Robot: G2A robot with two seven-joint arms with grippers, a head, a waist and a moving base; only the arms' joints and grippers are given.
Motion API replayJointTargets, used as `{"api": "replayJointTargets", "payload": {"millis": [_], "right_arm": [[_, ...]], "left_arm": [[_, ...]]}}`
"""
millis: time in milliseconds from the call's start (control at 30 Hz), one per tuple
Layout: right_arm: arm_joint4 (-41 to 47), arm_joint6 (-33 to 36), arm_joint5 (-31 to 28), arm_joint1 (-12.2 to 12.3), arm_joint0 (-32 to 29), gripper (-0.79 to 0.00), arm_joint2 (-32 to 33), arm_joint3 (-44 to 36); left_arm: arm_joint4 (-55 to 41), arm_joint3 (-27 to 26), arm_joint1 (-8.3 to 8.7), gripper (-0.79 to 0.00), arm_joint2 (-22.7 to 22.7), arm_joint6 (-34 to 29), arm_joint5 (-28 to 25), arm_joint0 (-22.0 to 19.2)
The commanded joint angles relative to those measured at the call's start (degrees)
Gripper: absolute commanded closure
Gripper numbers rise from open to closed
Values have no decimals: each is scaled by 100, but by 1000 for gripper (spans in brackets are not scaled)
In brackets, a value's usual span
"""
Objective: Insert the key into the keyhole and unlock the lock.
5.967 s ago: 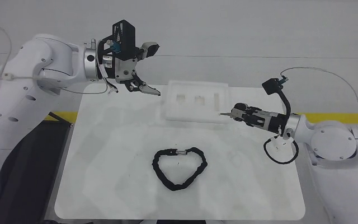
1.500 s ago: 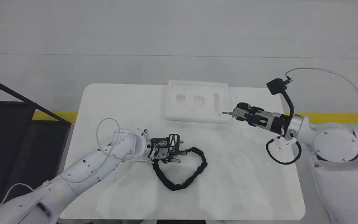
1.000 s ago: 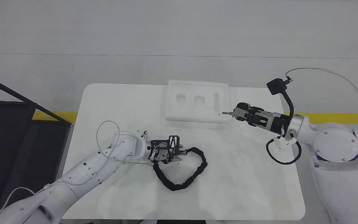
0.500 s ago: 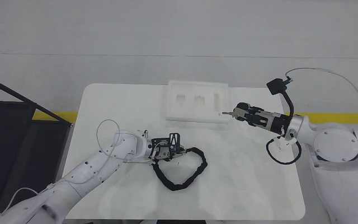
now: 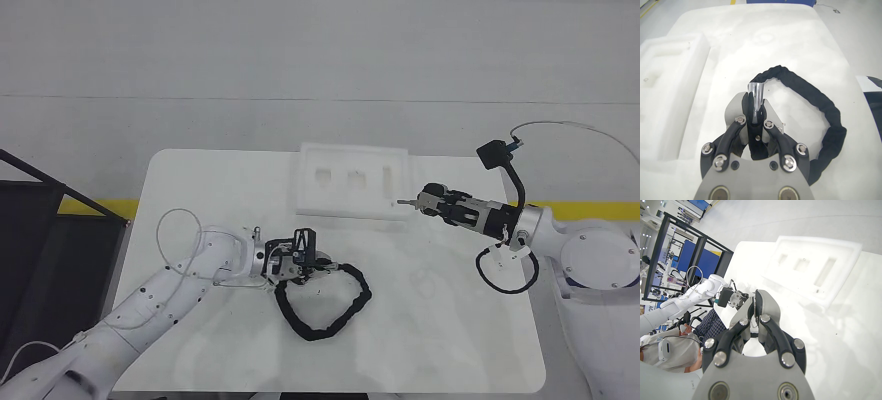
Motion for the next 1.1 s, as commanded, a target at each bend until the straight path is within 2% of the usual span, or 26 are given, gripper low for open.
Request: {"api": "replayJointTargets", "payload": {"millis": [0,267,400,733,1067], "right_arm": [[0,0,0,0,0,0,0,0],[0,0,0,0,0,0,0,0],[-5,-47,20,-1,-29,0,-13,-16],[9,586,1465,87,-82,0,134,-1114],[104,1015,2398,193,-140,0,519,-2369]], "left_arm": [[35,-128,60,0,-157,175,-130,61],[207,-824,329,0,-855,567,-624,354],[248,-1255,468,0,-1131,739,-636,560],[35,-2020,792,0,-1474,1051,-636,846],[-343,-2534,1009,0,-1529,1129,-636,664]]}}
